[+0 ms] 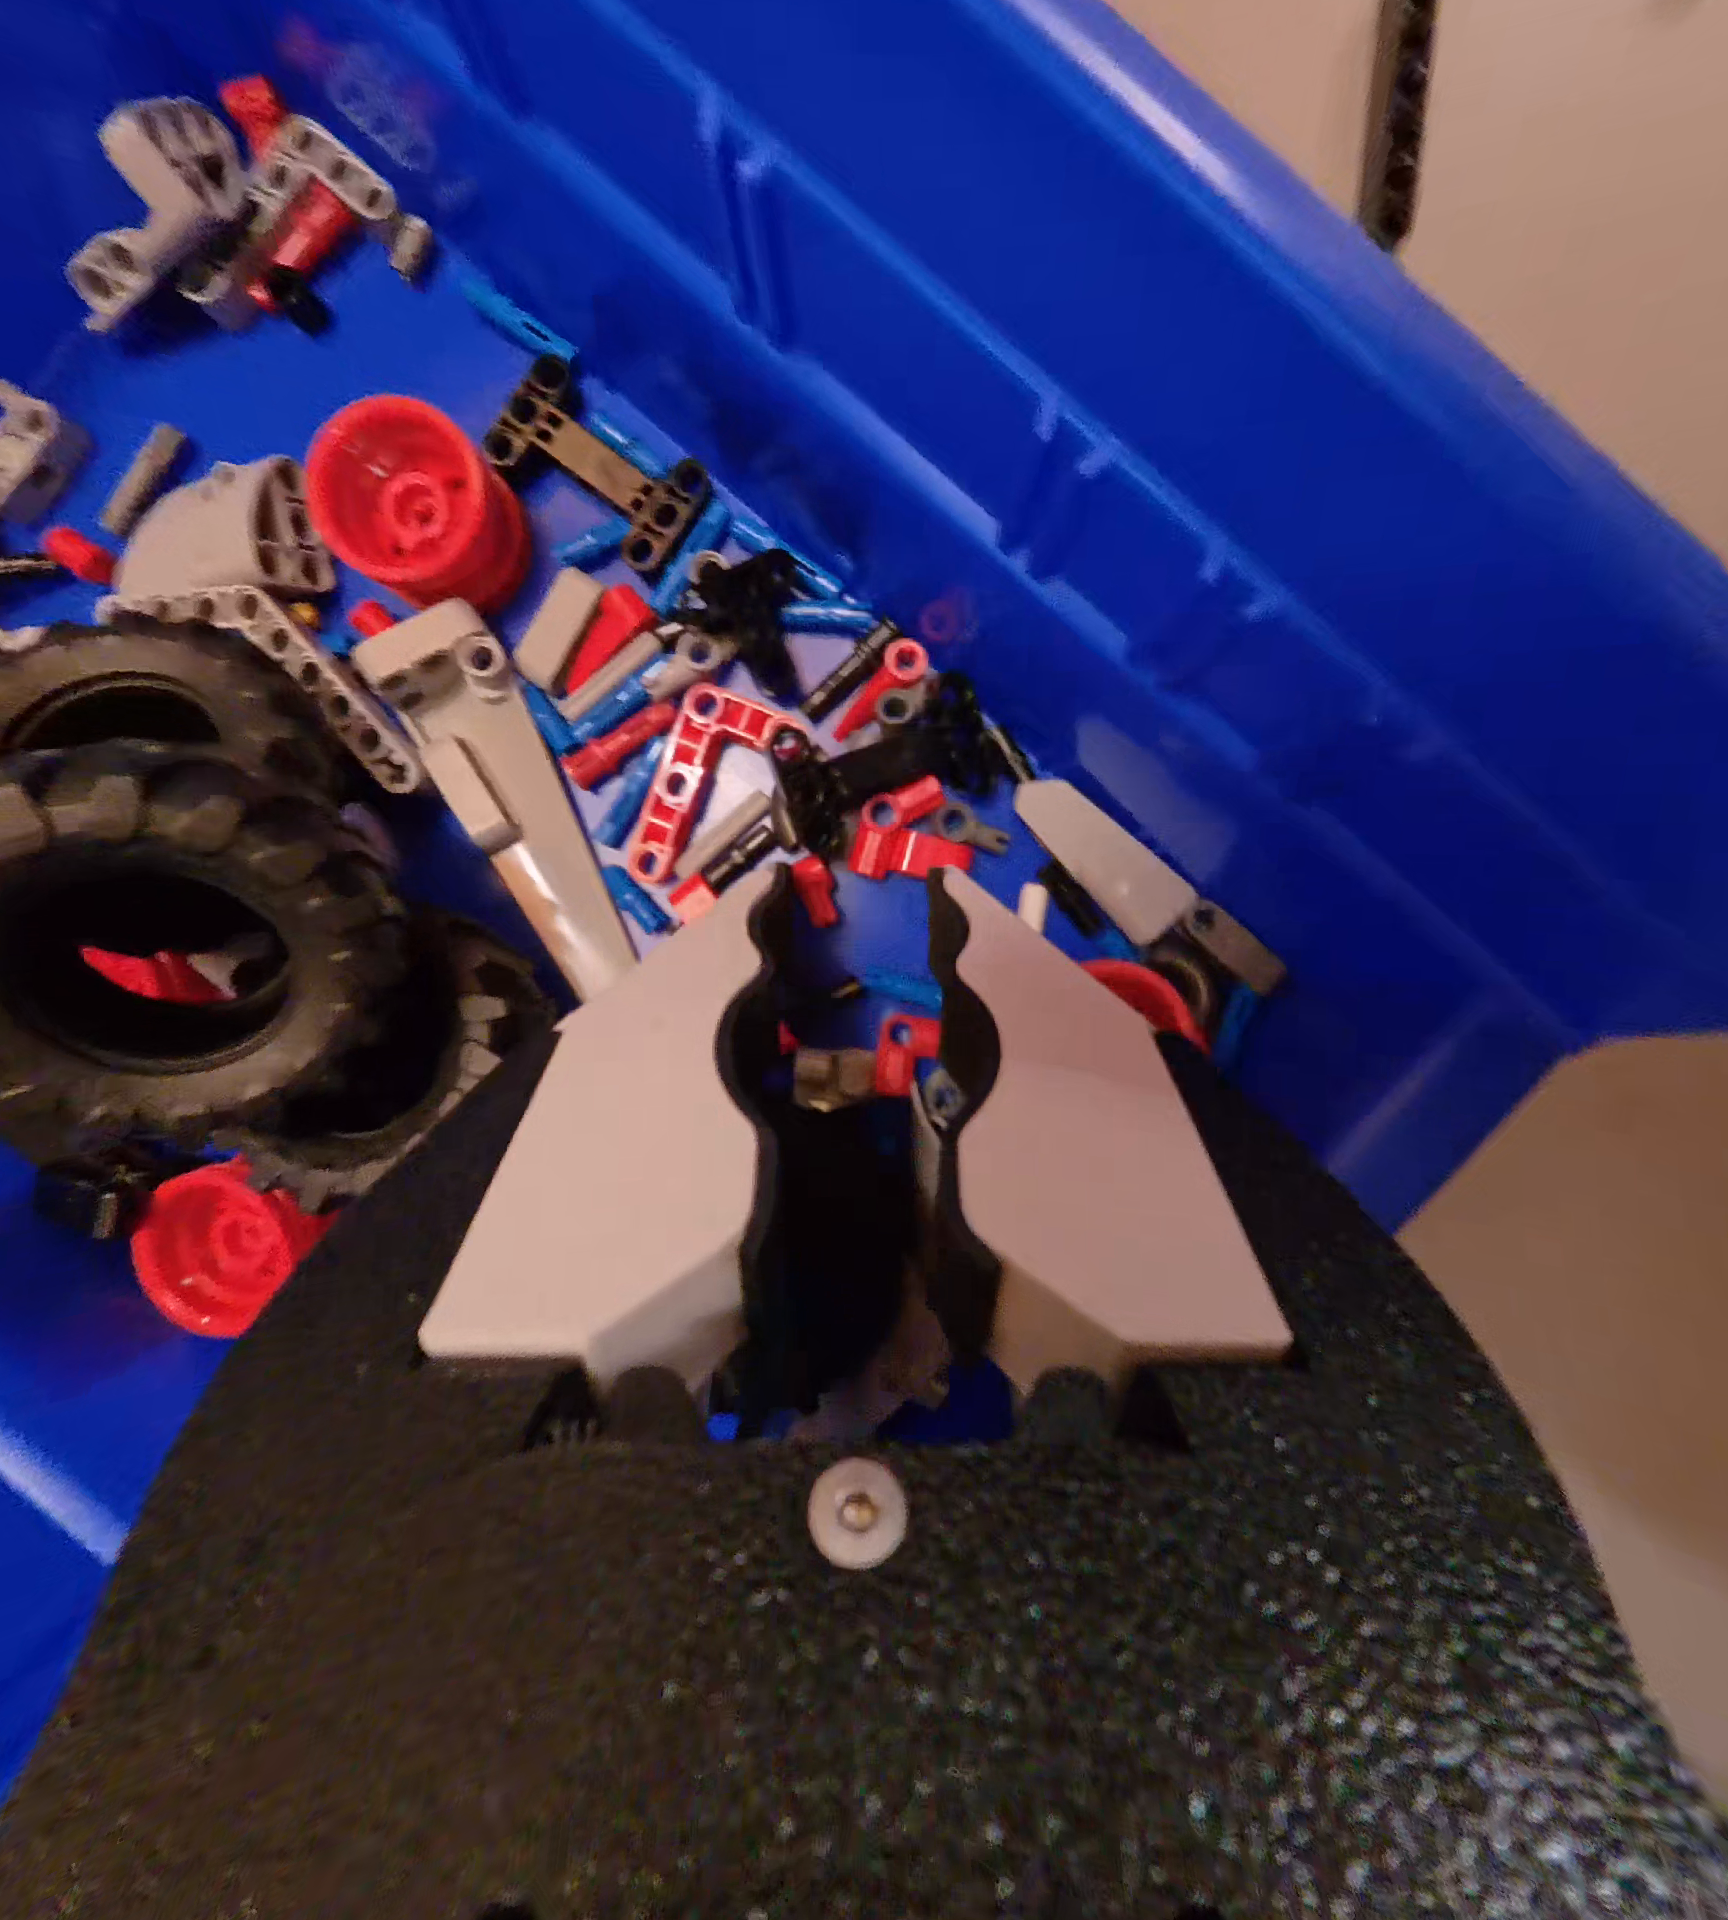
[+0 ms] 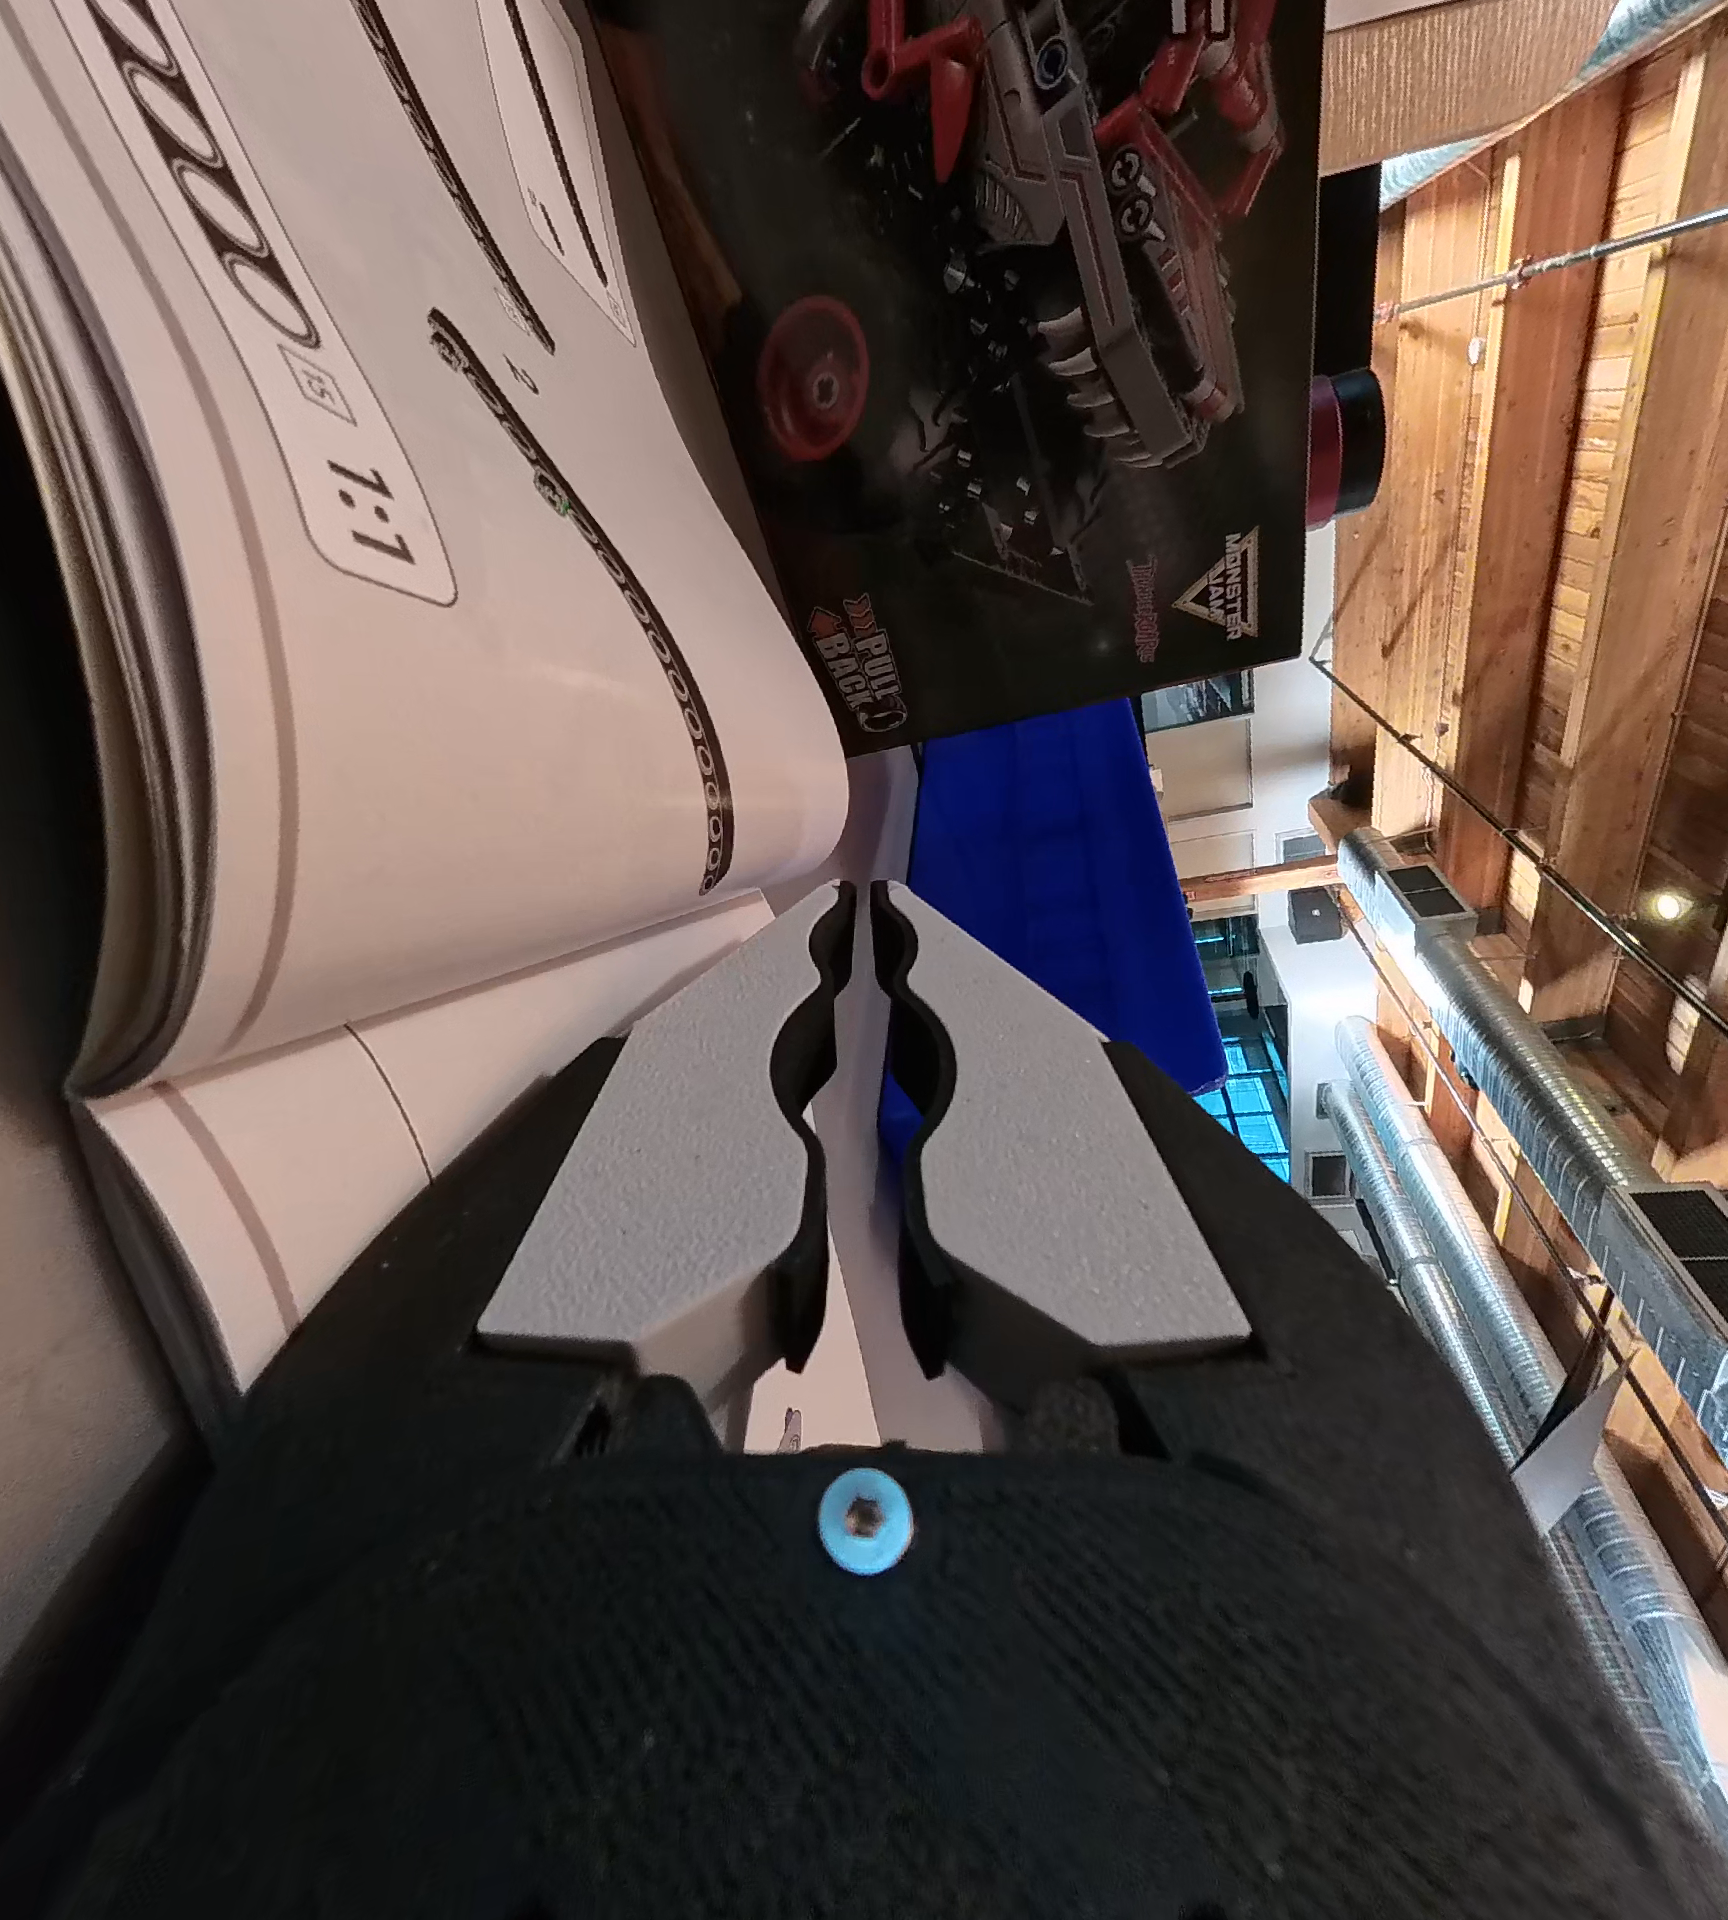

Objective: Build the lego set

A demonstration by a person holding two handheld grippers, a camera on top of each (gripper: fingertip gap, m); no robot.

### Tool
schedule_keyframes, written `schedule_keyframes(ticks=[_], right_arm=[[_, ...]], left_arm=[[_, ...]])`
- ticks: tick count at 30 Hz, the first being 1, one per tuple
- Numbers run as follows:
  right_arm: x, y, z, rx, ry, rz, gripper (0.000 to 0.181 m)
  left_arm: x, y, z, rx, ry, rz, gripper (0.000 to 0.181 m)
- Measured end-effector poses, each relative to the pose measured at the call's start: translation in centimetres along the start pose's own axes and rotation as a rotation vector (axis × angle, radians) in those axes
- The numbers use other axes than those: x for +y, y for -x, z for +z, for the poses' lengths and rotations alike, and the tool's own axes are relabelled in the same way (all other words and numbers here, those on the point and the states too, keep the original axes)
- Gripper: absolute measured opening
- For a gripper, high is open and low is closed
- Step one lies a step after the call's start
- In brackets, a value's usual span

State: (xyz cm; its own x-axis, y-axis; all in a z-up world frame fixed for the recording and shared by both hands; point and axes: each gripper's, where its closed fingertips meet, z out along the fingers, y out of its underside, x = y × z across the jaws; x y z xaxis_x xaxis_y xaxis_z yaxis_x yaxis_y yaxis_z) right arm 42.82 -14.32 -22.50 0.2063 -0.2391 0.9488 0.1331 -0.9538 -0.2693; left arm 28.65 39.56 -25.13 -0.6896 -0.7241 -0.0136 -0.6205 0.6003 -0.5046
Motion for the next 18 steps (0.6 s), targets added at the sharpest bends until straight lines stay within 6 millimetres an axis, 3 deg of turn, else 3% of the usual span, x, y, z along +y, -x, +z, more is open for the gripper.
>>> schedule_keyframes(ticks=[5, 9, 13, 18], right_arm=[[0.0, 0.0, 0.0, -0.002, 0.0, -0.002, 0.001], [0.0, 0.1, 0.0, -0.003, 0.001, -0.002, 0.001], [0.0, 0.1, 0.0, -0.005, 0.002, -0.002, 0.001], [0.0, 0.1, 0.0, -0.004, 0.001, -0.002, 0.001]], left_arm=[[-1.3, 2.5, -1.4, -0.079, -0.116, -0.136, 0.024], [-0.9, 1.1, -2.6, -0.003, -0.133, -0.043, 0.018], [0.8, -0.1, -1.4, 0.006, -0.018, 0.081, 0.02], [1.2, -0.5, -0.1, 0.031, 0.038, 0.06, 0.019]])
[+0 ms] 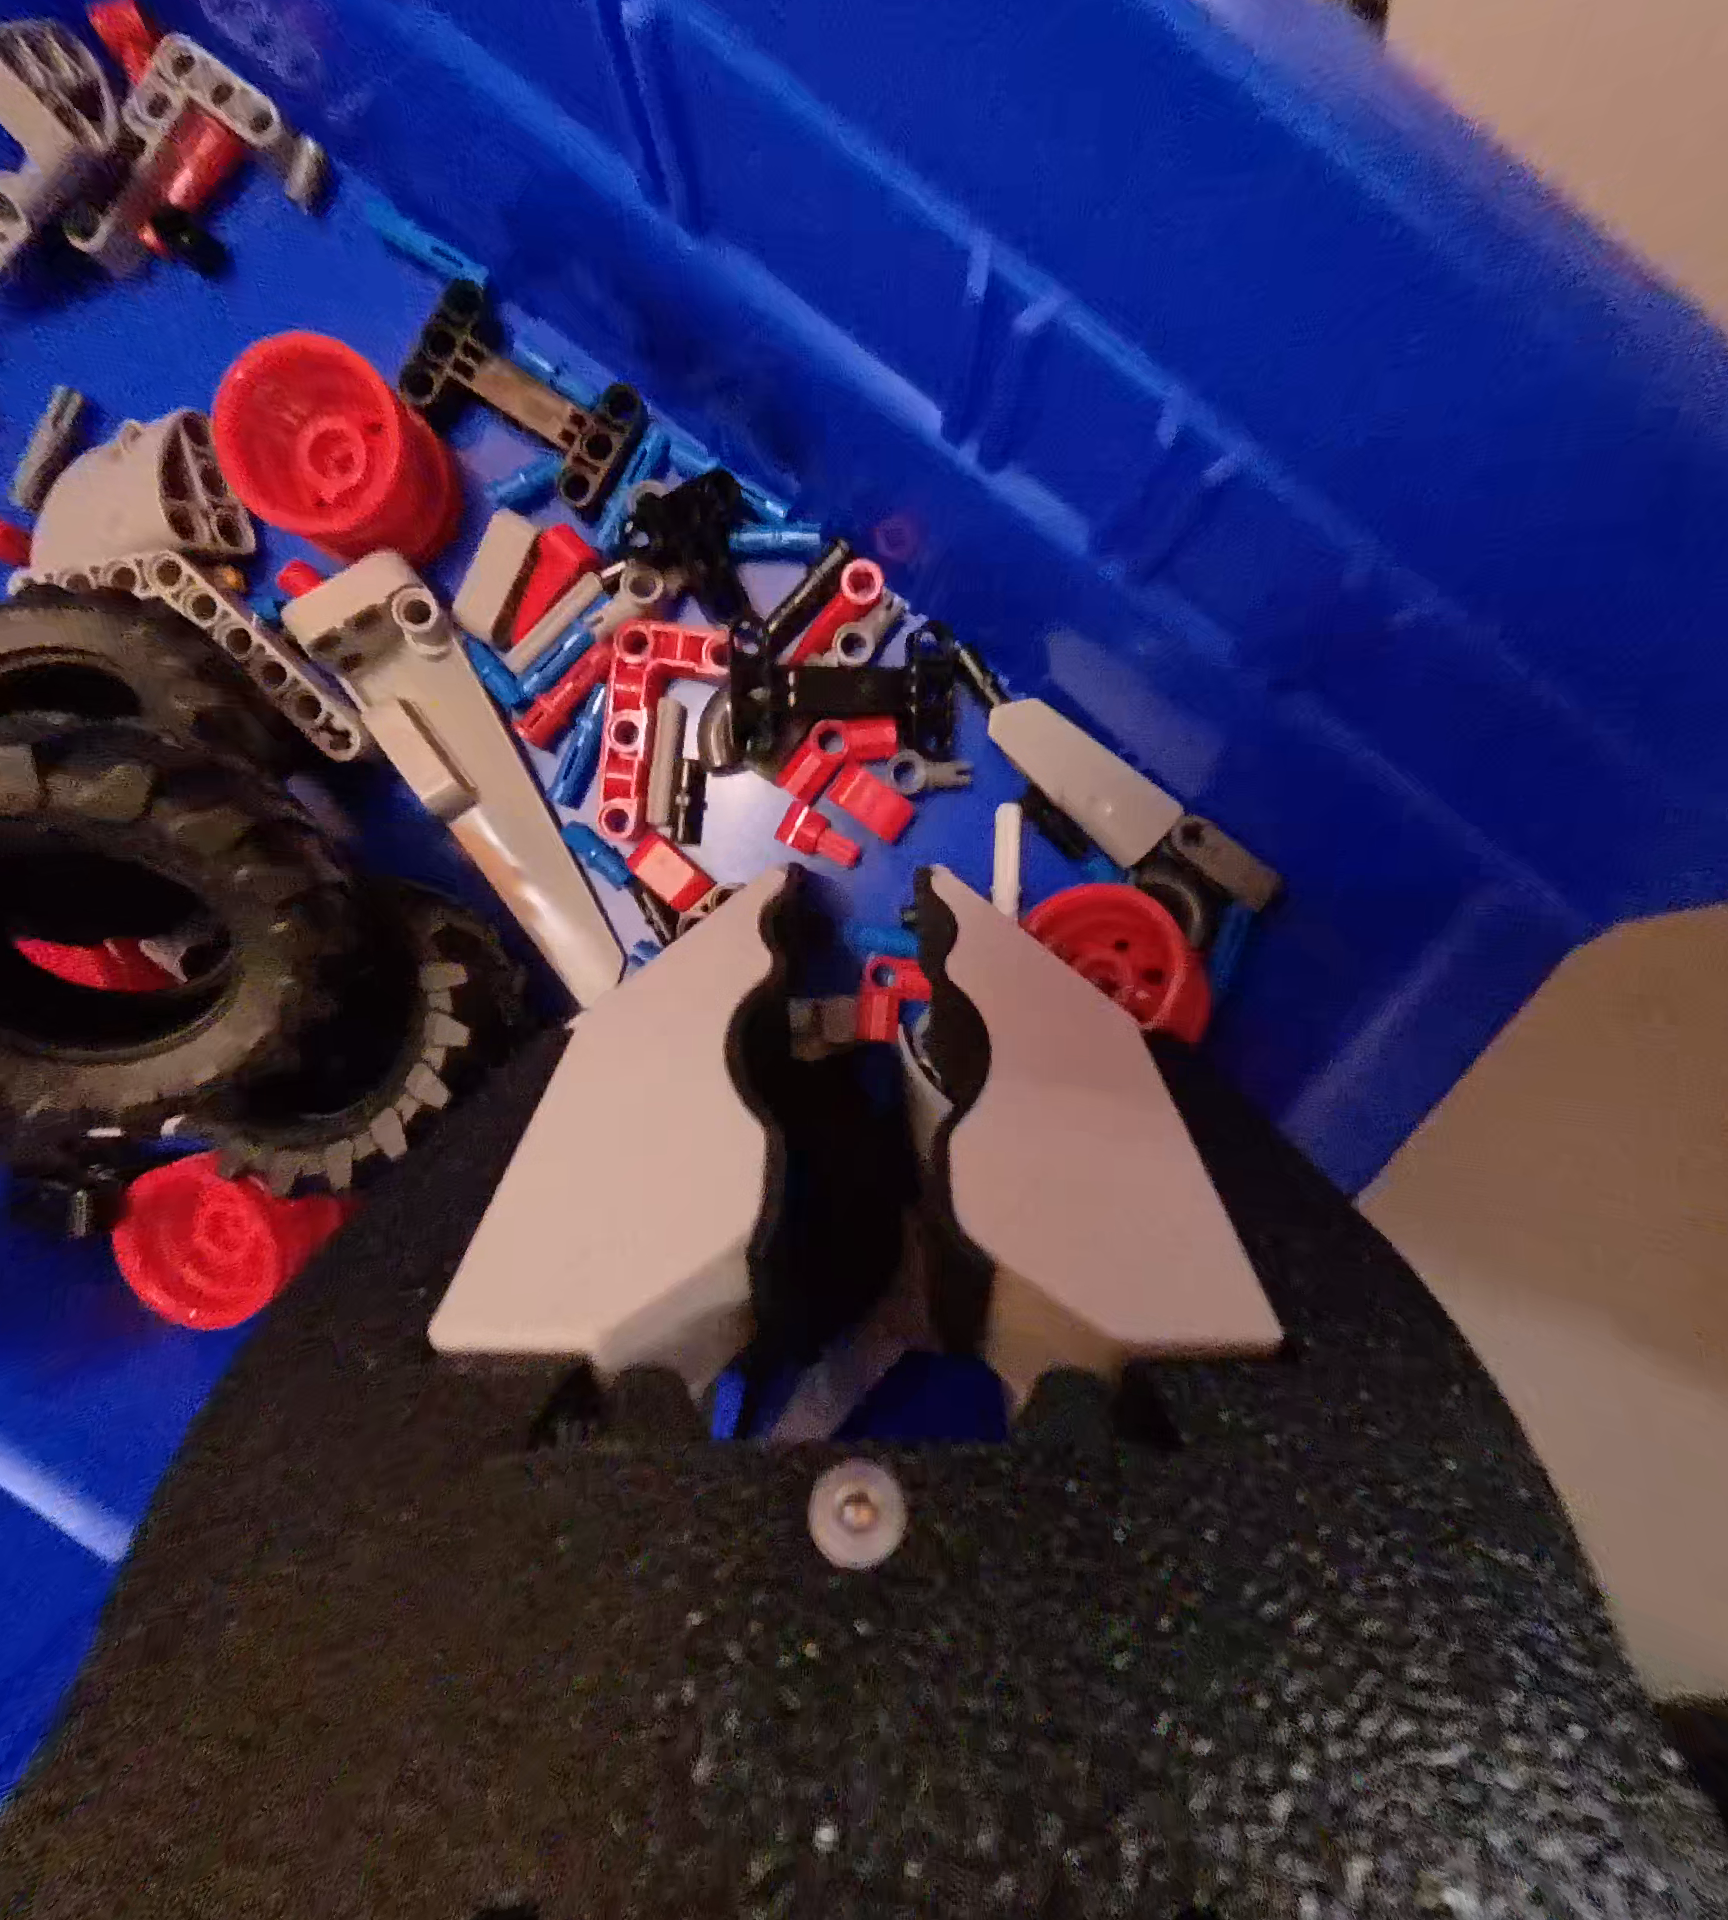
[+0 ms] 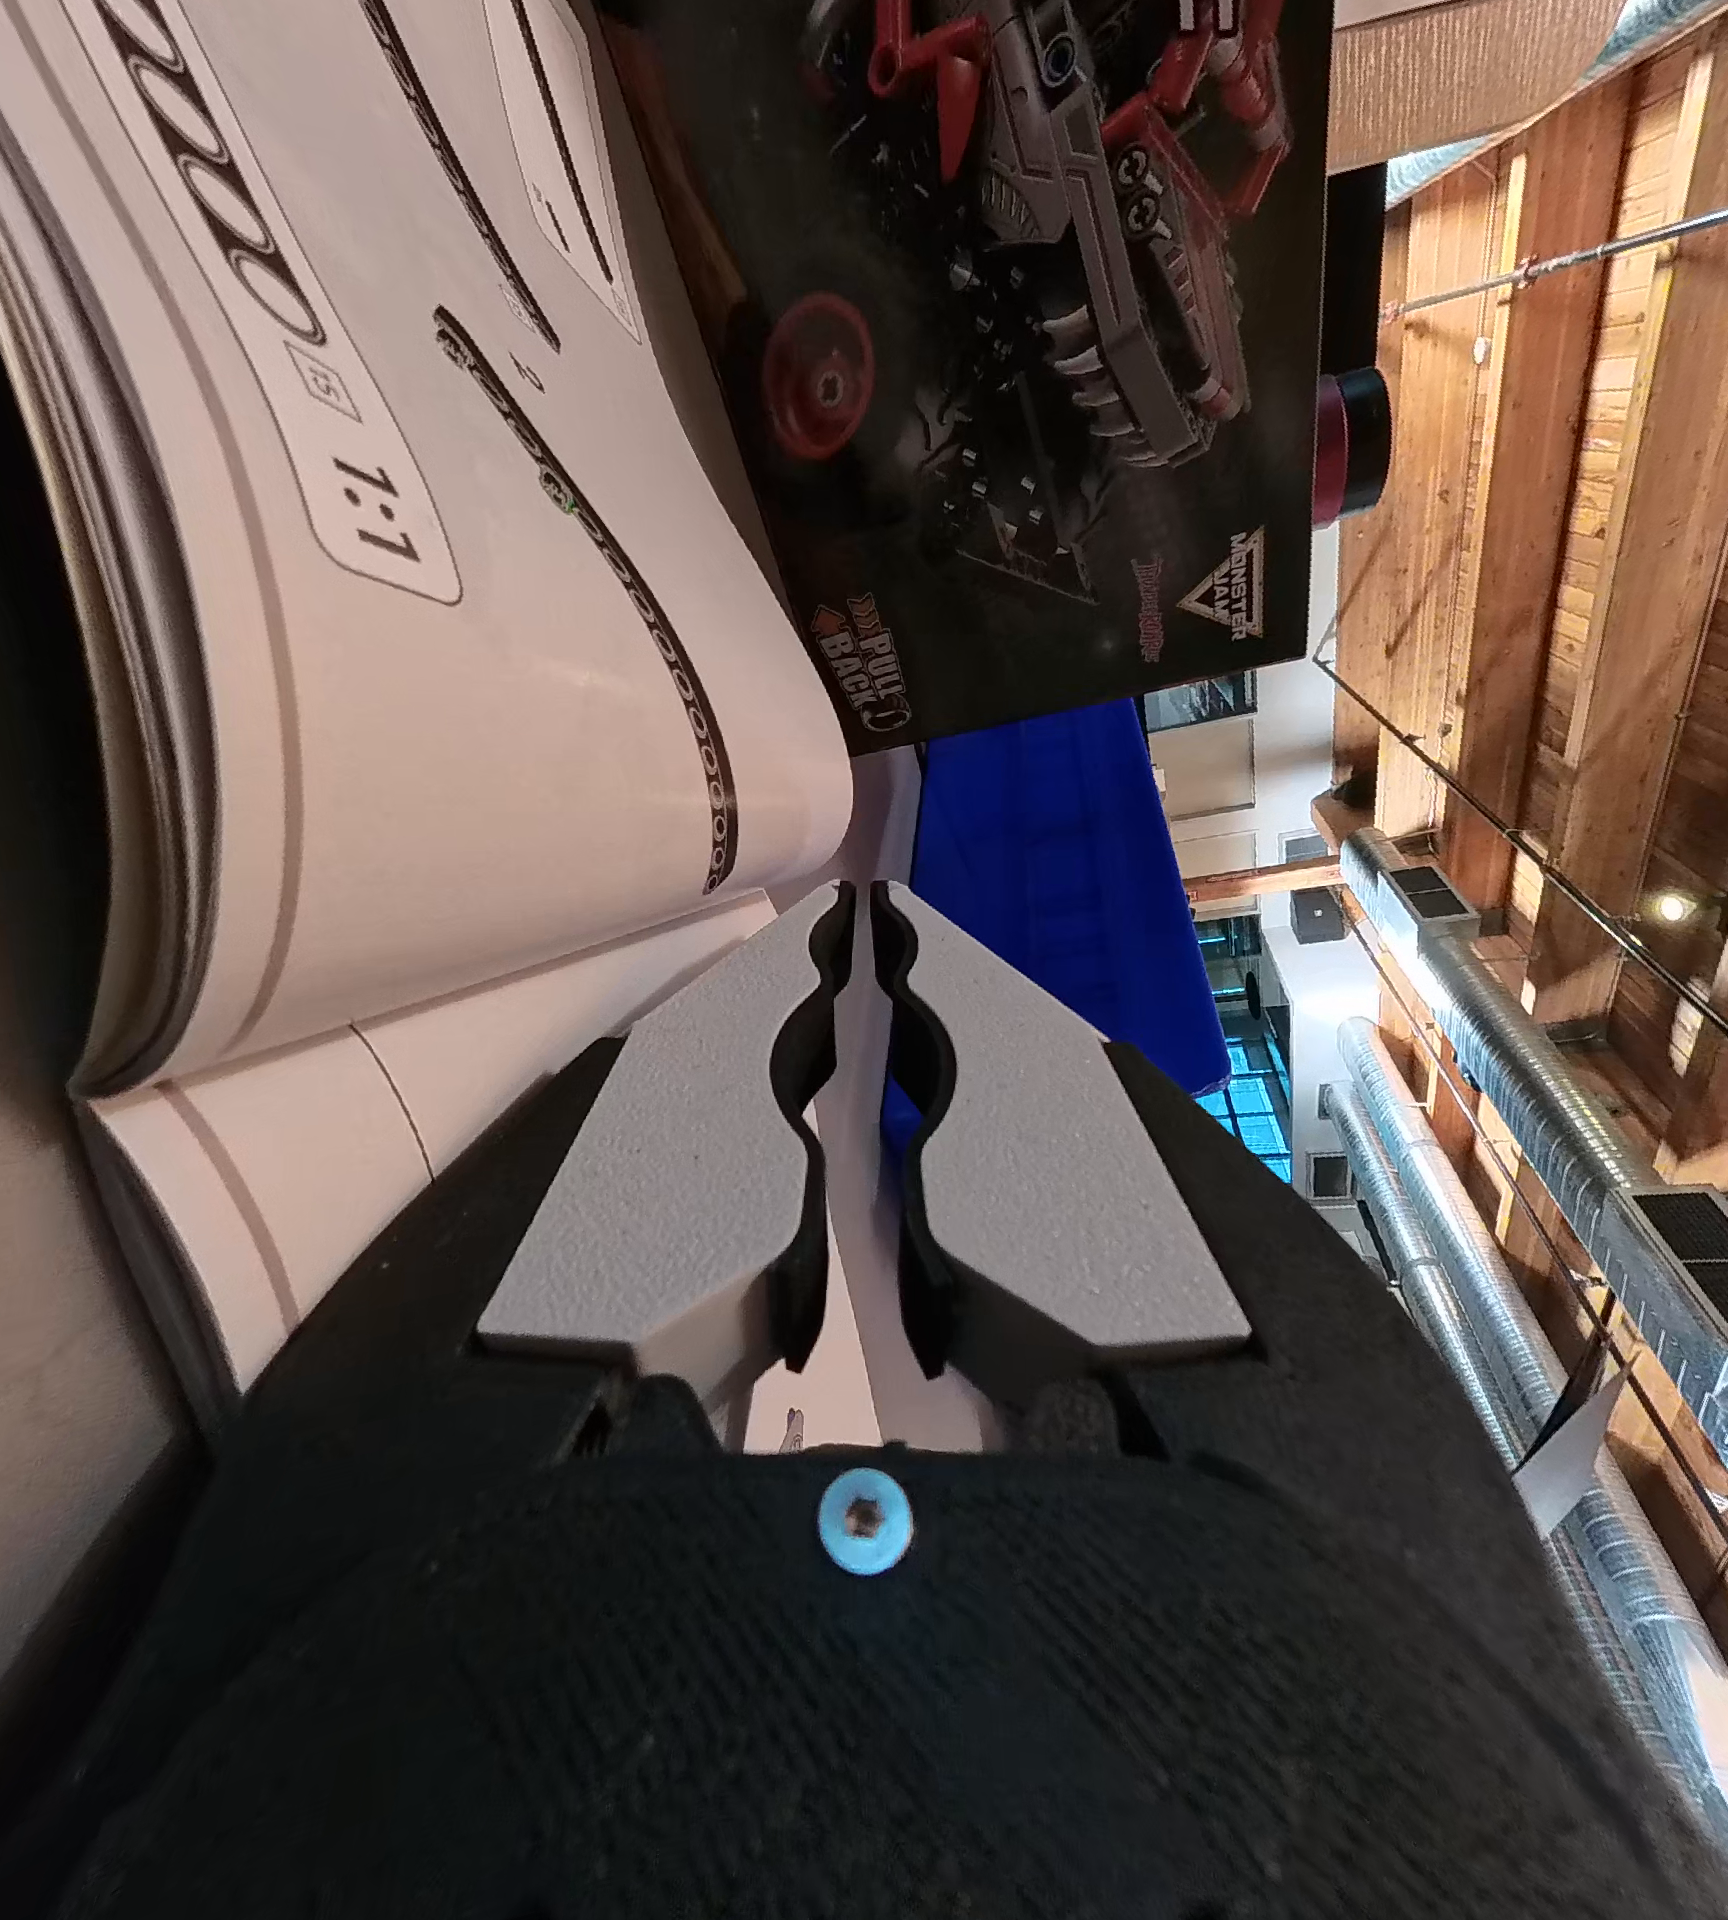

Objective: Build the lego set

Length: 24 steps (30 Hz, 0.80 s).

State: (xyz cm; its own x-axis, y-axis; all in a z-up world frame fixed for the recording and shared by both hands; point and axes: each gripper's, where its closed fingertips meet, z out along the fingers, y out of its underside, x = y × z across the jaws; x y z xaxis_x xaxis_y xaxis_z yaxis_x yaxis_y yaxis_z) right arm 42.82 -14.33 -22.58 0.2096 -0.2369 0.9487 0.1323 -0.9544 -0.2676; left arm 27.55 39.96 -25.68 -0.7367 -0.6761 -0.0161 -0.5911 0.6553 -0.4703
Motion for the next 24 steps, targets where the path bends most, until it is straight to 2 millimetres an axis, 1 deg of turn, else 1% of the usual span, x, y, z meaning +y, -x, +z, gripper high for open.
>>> schedule_keyframes(ticks=[1, 5, 8, 10, 12, 15, 19, 22, 24], right_arm=[[0.0, 0.0, 0.0, -0.001, 0.0, 0.001, 0.001], [0.0, 0.0, 0.0, 0.0, 0.0, 0.001, 0.001], [0.0, 0.0, 0.0, -0.001, 0.0, -0.002, 0.001], [0.0, 0.0, 0.0, 0.001, 0.0, -0.003, 0.001], [0.0, 0.0, 0.0, 0.0, 0.001, -0.001, 0.001], [0.1, 0.0, 0.0, -0.001, 0.004, -0.004, 0.001], [0.1, 0.0, 0.0, 0.001, 0.005, -0.006, 0.001], [0.1, 0.0, 0.0, 0.0, 0.005, -0.006, 0.001], [0.0, 0.0, 0.0, 0.001, 0.003, -0.007, 0.001]], left_arm=[[0.1, 0.1, 0.1, -0.004, 0.007, 0.001, 0.018], [-0.2, 2.0, -0.2, -0.117, -0.008, -0.029, 0.02], [-1.5, 3.2, -1.8, -0.167, -0.115, -0.092, 0.021], [-2.1, 3.9, -3.1, -0.184, -0.189, -0.136, 0.017], [-1.5, 4.5, -3.7, -0.212, -0.181, -0.146, 0.015], [-0.5, 5.0, -4.0, -0.262, -0.134, -0.148, 0.016], [-0.6, 4.5, -4.1, -0.239, -0.132, -0.18, 0.016], [-0.3, 5.0, -4.2, -0.271, -0.12, -0.181, 0.014], [-0.6, 5.8, -4.3, -0.312, -0.147, -0.202, 0.012]])
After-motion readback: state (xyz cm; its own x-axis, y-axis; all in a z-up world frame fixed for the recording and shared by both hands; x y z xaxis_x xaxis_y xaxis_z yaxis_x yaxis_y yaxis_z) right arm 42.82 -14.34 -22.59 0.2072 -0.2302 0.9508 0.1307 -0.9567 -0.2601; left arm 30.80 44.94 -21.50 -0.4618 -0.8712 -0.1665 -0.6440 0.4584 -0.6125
